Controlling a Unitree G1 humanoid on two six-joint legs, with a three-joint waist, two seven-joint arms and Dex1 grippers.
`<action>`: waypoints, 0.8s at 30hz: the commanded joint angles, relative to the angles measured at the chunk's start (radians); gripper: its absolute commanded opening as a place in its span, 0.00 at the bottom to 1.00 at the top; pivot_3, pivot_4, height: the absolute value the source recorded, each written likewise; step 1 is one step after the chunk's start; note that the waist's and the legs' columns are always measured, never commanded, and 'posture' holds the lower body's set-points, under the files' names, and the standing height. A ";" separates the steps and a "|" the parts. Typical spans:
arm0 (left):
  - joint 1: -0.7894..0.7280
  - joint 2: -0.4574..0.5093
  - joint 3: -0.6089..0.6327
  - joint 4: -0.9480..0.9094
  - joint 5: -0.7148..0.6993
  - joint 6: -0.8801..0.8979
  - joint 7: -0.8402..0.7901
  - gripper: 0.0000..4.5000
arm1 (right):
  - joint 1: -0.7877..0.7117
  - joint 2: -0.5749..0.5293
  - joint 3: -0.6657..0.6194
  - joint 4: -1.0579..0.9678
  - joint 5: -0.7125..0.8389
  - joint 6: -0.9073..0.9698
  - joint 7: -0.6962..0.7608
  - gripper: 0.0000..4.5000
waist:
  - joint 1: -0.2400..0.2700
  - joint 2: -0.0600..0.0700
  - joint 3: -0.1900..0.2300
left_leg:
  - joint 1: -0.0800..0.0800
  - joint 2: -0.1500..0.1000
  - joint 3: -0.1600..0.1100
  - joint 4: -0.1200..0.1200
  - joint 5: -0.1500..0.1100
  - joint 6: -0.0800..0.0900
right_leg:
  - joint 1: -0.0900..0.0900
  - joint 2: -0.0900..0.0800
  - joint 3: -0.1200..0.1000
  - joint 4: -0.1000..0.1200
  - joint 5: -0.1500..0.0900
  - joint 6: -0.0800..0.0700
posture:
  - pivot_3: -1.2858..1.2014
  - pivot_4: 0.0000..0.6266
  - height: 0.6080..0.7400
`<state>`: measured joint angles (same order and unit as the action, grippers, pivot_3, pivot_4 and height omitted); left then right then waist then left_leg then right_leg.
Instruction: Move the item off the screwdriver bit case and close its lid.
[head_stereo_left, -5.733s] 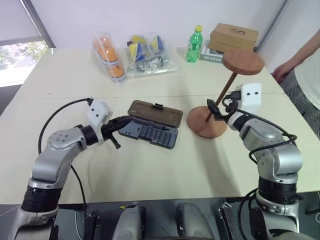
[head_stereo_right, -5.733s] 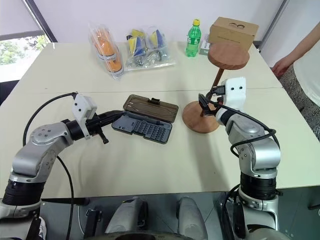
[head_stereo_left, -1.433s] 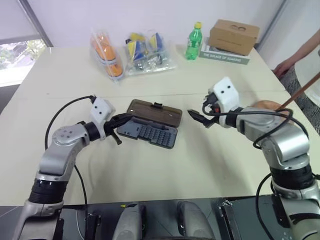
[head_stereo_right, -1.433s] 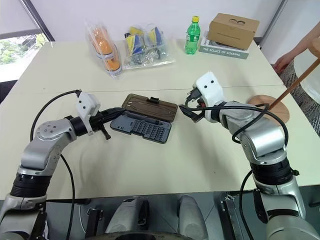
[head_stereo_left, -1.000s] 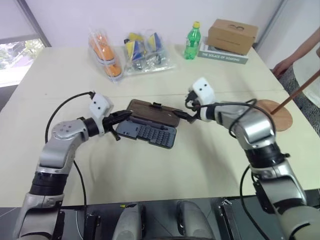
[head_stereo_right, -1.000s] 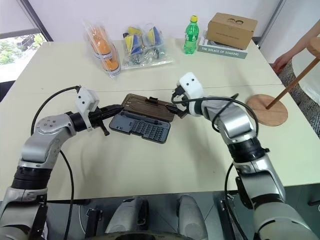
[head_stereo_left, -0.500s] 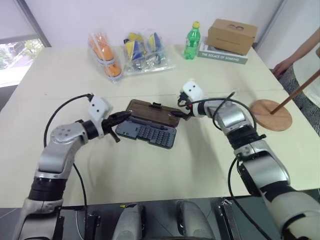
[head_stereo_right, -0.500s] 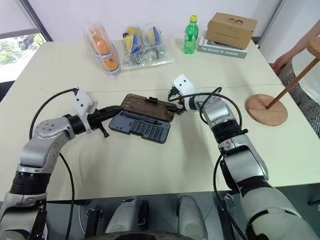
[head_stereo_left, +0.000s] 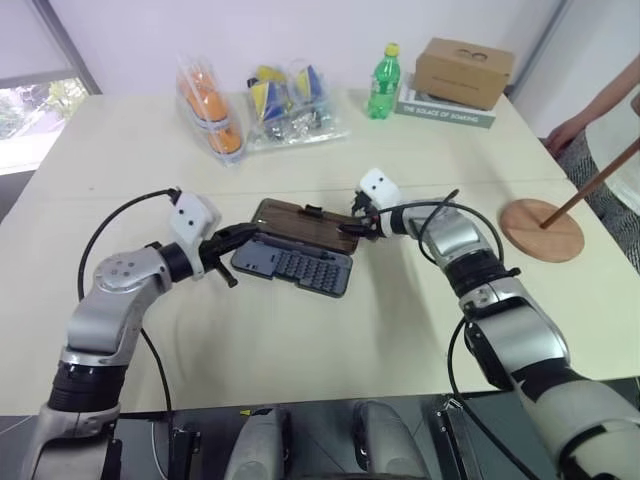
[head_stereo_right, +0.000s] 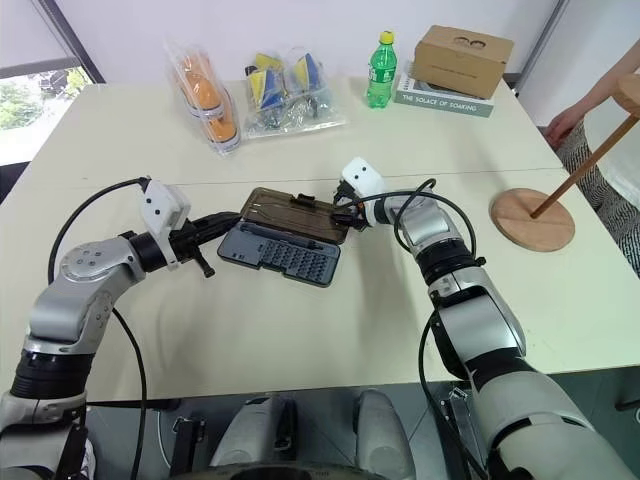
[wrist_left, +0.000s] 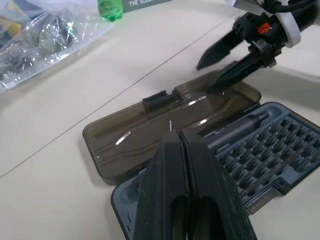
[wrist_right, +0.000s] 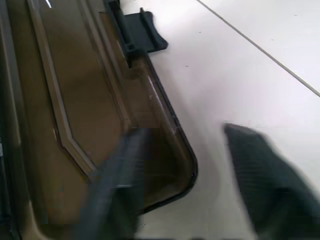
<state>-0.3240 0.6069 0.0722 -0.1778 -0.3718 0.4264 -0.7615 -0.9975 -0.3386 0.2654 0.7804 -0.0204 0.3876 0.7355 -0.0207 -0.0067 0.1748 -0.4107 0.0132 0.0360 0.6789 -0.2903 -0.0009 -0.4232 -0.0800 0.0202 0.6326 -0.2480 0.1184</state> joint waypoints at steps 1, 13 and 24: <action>-0.008 0.011 0.021 -0.036 -0.007 -0.004 0.003 0.00 | -0.011 0.005 -0.008 -0.009 -0.015 -0.009 0.014 0.15 | 0.000 0.000 0.000 | 0.000 0.000 0.000 0.000 0.000 0.000 | 0.000 0.000 0.000 0.000 0.000 0.000 | 0.52 0.24 1.00; -0.018 0.019 0.025 -0.021 -0.001 -0.013 0.002 0.00 | 0.036 -0.054 0.113 -0.112 -0.140 -0.248 0.157 0.02 | -0.020 -0.001 -0.001 | 0.001 0.000 -0.001 0.000 0.000 -0.001 | 0.001 0.000 0.000 0.001 0.000 0.000 | 0.52 0.24 1.00; -0.049 0.015 0.008 0.016 0.009 -0.037 -0.009 0.00 | -0.065 -0.129 0.189 0.017 -0.238 -0.810 0.298 0.02 | -0.023 -0.001 0.000 | 0.001 0.000 0.000 0.000 0.000 -0.001 | 0.001 0.000 0.000 0.000 0.000 0.000 | 0.52 0.24 1.00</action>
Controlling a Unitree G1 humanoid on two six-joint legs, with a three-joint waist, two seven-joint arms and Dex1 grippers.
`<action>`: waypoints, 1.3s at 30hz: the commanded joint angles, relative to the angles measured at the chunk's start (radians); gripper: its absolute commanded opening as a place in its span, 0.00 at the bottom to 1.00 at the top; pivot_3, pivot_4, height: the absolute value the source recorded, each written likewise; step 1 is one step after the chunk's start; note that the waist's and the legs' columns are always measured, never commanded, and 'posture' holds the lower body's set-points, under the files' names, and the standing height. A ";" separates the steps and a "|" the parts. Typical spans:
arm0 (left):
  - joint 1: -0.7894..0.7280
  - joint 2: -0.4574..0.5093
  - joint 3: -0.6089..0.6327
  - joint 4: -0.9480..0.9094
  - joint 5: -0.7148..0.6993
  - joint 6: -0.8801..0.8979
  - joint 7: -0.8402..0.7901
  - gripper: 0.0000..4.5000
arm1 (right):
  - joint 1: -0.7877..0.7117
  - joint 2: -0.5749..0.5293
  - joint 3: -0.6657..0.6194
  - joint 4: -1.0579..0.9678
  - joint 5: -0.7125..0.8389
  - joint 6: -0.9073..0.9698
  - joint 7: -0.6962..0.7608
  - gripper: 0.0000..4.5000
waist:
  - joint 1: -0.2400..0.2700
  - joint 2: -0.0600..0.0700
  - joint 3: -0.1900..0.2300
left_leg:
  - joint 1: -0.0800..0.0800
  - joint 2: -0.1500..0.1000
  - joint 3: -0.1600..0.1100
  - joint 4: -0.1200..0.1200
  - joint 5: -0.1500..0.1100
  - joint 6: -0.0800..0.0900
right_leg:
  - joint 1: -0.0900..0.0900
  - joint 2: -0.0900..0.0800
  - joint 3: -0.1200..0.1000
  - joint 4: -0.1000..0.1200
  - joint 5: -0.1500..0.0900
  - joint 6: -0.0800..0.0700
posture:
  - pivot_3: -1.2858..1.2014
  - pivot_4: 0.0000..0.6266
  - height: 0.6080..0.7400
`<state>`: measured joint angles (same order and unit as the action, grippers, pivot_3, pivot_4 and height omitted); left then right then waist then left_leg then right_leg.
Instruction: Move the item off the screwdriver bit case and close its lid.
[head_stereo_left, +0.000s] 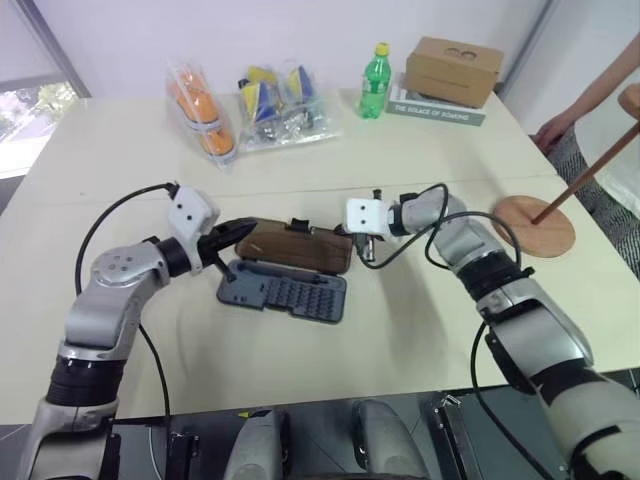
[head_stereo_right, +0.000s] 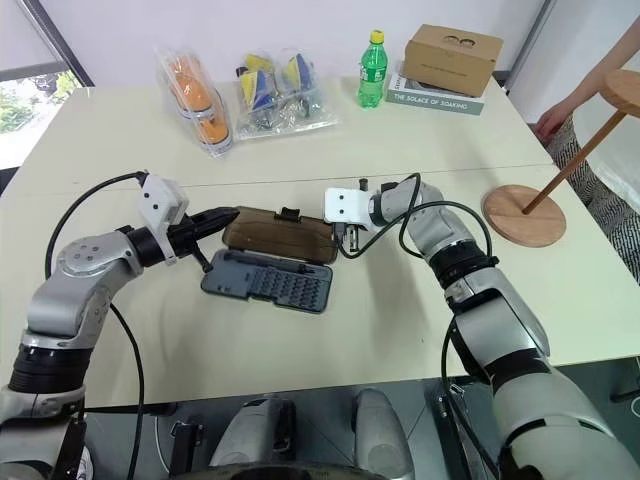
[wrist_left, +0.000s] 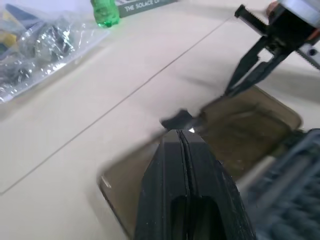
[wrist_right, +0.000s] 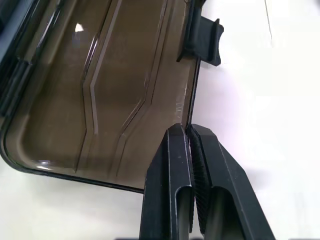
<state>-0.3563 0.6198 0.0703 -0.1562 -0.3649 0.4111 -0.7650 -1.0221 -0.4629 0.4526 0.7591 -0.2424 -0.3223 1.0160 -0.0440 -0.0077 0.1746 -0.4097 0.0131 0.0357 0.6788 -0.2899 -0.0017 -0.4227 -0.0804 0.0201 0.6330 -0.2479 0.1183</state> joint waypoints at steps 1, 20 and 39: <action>-0.017 0.001 0.009 -0.006 0.003 -0.023 -0.004 0.00 | -0.051 -0.004 0.006 0.066 -0.030 -0.143 0.004 0.02 | 0.001 0.000 0.000 | 0.000 0.000 0.000 0.000 0.000 0.000 | 0.000 0.000 0.000 0.000 0.000 0.000 | 0.52 0.24 1.00; 0.005 -0.002 0.004 -0.038 0.003 -0.016 0.001 0.00 | -0.135 0.026 0.041 0.289 -0.195 -0.412 -0.164 0.02 | 0.000 0.000 0.000 | 0.000 0.000 0.000 0.000 0.002 -0.003 | 0.000 -0.001 0.000 0.001 0.000 0.000 | 0.52 0.24 1.00; 0.009 -0.009 -0.004 -0.040 -0.011 -0.004 -0.009 0.00 | -0.113 -0.009 0.014 0.250 -0.189 -0.289 -0.064 0.99 | 0.004 0.000 0.000 | 0.000 0.000 -0.001 0.000 0.002 -0.003 | 0.001 -0.001 0.000 0.001 0.000 0.000 | 0.52 0.24 1.00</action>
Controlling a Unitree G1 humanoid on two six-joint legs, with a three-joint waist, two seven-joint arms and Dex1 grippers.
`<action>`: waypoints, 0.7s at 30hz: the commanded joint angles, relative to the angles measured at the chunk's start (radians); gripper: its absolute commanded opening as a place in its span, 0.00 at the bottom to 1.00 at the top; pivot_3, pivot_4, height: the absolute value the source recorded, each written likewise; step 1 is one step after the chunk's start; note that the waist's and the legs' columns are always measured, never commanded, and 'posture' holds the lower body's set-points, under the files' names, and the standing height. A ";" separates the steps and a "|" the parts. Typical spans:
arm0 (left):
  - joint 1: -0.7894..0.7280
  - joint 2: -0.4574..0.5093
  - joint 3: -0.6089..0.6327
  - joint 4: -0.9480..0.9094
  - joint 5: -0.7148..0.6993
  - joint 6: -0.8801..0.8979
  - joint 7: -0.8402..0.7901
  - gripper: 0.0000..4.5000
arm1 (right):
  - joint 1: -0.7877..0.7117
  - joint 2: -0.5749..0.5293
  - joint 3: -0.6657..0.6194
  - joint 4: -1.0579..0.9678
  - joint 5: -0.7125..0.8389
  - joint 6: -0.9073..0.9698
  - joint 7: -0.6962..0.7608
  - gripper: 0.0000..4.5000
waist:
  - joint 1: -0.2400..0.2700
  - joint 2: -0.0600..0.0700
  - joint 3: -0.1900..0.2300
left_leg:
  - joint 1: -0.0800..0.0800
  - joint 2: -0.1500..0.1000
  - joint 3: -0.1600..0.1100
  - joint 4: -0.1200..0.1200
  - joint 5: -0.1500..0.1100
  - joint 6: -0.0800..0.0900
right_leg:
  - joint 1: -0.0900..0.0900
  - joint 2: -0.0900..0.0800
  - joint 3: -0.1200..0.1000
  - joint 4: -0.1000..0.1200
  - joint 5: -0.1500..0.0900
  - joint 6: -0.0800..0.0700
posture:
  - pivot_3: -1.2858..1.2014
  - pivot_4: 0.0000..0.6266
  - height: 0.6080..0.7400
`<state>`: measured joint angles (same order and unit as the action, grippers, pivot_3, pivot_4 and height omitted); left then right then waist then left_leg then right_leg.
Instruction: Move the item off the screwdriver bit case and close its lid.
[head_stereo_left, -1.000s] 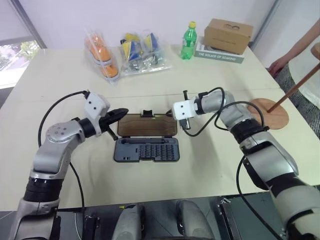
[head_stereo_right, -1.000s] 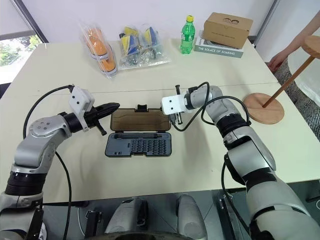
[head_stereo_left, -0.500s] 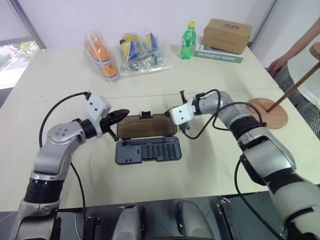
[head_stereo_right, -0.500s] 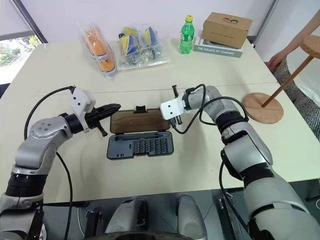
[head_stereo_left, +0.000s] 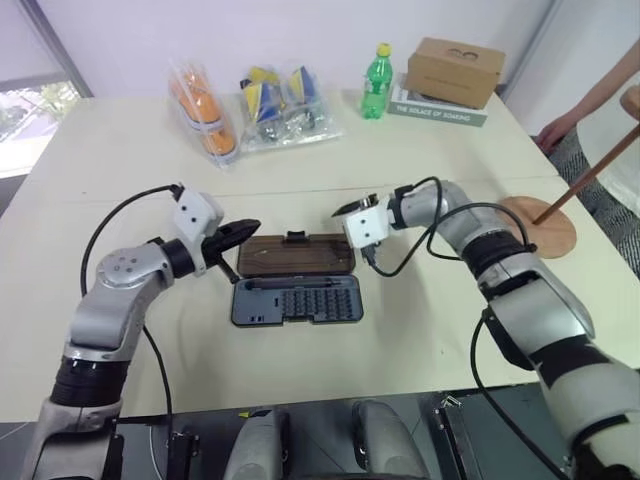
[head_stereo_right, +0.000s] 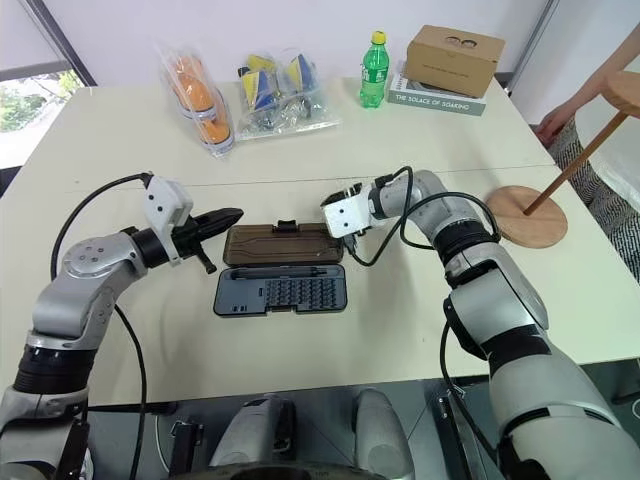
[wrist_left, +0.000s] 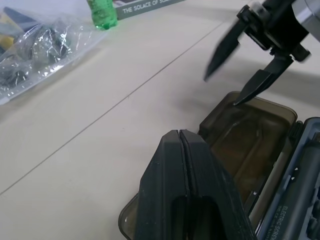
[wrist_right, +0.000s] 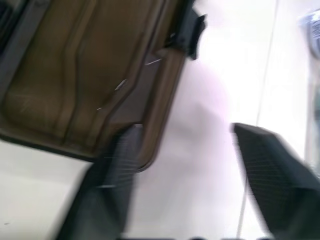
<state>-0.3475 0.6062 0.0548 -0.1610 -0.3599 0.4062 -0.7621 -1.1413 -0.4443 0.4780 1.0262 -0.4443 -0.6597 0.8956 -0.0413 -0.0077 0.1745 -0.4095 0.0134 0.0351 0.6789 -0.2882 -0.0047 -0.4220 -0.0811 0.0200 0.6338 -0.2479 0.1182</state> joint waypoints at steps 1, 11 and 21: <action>0.004 0.009 0.015 -0.043 -0.028 0.011 -0.021 0.00 | 0.013 -0.035 -0.022 -0.040 0.029 0.072 0.081 0.99 | 0.002 0.000 0.000 | 0.000 0.000 0.000 0.000 0.000 0.000 | 0.000 0.000 0.000 0.000 0.000 0.000 | 0.52 0.24 1.00; 0.032 0.091 0.096 -0.158 -0.234 0.203 -0.111 0.00 | 0.209 -0.051 -0.259 -0.624 0.268 0.619 0.094 0.99 | 0.000 0.000 0.000 | 0.000 0.002 -0.001 0.000 0.000 0.000 | 0.000 -0.001 0.000 0.001 0.000 0.000 | 0.52 0.24 1.00; 0.135 0.104 0.030 -0.162 -0.228 0.225 -0.152 0.00 | 0.327 -0.006 -0.319 -0.927 0.299 0.921 -0.055 0.99 | 0.001 0.000 0.000 | 0.000 0.001 -0.001 0.000 0.000 0.000 | 0.000 0.000 0.000 0.001 0.000 0.000 | 0.52 0.24 1.00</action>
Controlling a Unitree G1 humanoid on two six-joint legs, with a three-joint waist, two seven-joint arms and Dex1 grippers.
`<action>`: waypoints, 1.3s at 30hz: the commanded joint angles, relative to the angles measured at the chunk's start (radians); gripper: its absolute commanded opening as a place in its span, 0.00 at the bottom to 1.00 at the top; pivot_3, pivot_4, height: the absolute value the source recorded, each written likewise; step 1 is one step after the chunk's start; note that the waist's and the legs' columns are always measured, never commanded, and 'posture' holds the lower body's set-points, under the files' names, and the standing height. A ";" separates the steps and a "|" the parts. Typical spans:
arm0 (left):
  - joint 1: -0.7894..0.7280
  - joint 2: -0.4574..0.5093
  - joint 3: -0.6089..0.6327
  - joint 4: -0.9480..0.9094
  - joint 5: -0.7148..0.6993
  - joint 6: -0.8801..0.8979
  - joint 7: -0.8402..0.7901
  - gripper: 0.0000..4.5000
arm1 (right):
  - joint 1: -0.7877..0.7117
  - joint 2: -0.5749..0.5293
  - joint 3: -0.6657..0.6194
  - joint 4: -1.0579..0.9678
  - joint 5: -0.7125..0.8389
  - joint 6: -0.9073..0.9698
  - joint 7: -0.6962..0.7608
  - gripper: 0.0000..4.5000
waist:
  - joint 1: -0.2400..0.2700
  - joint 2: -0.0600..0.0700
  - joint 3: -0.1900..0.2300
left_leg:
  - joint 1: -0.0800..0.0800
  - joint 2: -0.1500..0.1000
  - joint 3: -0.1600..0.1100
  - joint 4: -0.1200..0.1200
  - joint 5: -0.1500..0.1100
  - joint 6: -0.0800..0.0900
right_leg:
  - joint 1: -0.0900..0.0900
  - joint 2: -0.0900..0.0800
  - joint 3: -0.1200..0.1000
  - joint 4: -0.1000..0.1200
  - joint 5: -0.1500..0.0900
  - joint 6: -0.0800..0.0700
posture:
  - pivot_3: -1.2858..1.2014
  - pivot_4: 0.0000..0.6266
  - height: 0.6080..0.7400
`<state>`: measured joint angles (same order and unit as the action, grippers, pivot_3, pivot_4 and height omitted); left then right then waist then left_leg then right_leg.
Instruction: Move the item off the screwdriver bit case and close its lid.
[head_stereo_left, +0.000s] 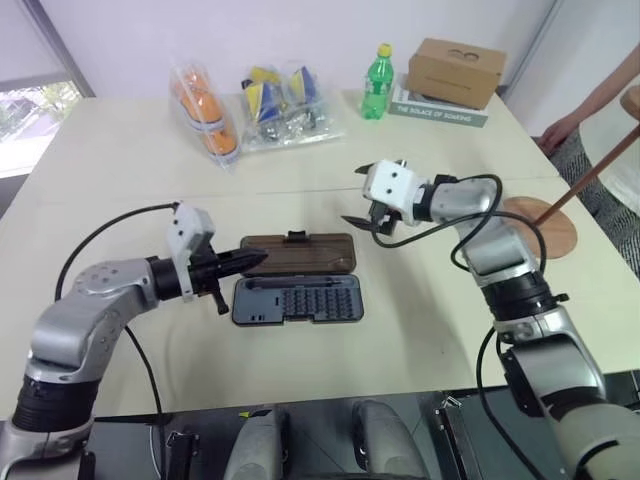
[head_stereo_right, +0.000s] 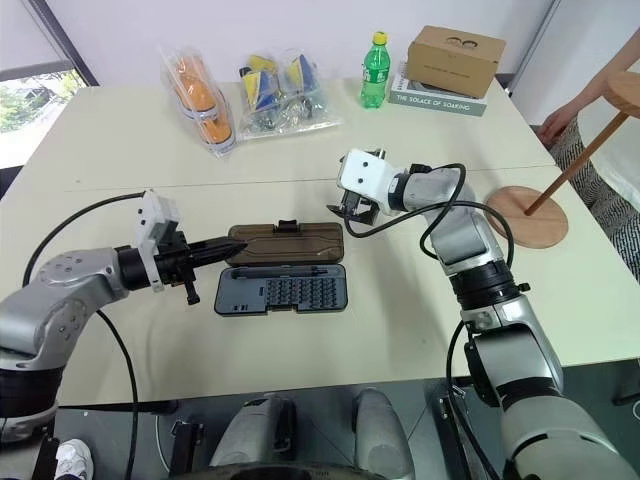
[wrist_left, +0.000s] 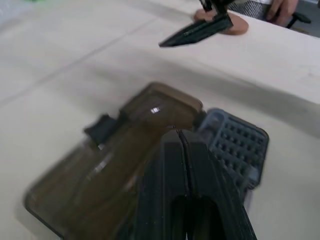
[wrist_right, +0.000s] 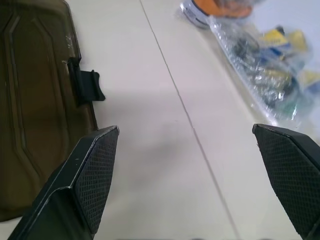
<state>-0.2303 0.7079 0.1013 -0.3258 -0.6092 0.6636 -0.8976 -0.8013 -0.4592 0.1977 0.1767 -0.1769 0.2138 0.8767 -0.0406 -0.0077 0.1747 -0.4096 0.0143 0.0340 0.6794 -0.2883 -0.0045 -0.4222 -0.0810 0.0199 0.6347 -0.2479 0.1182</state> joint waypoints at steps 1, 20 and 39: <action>0.026 0.000 -0.022 0.008 0.027 -0.040 -0.019 0.00 | -0.013 0.013 -0.040 -0.086 0.033 0.057 -0.047 0.99 | 0.000 0.000 0.000 | 0.000 0.000 0.000 0.000 0.000 0.000 | 0.000 0.000 0.000 0.000 0.000 0.000 | 0.52 0.24 1.00; 0.115 -0.021 -0.126 0.111 0.158 -0.184 -0.063 0.00 | -0.069 -0.015 0.064 -0.006 0.094 0.237 0.073 0.99 | 0.000 0.000 0.000 | 0.000 -0.001 0.000 0.000 0.000 0.000 | 0.000 0.001 0.000 0.000 0.000 0.000 | 0.52 0.24 1.00; 0.173 -0.035 -0.124 0.094 0.181 -0.208 -0.039 0.00 | -0.291 0.126 0.112 0.577 0.076 0.034 0.176 0.99 | -0.003 0.000 0.000 | 0.000 0.000 0.001 0.000 0.000 0.000 | 0.000 0.000 0.000 0.000 0.000 0.000 | 0.52 0.24 1.00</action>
<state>-0.0781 0.6686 -0.0199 -0.2251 -0.4371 0.4455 -0.9399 -1.0676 -0.3377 0.3117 0.7557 -0.0973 0.2732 1.0571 -0.0435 -0.0076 0.1745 -0.4092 0.0148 0.0345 0.6794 -0.2883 -0.0044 -0.4222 -0.0811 0.0197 0.6350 -0.2479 0.1181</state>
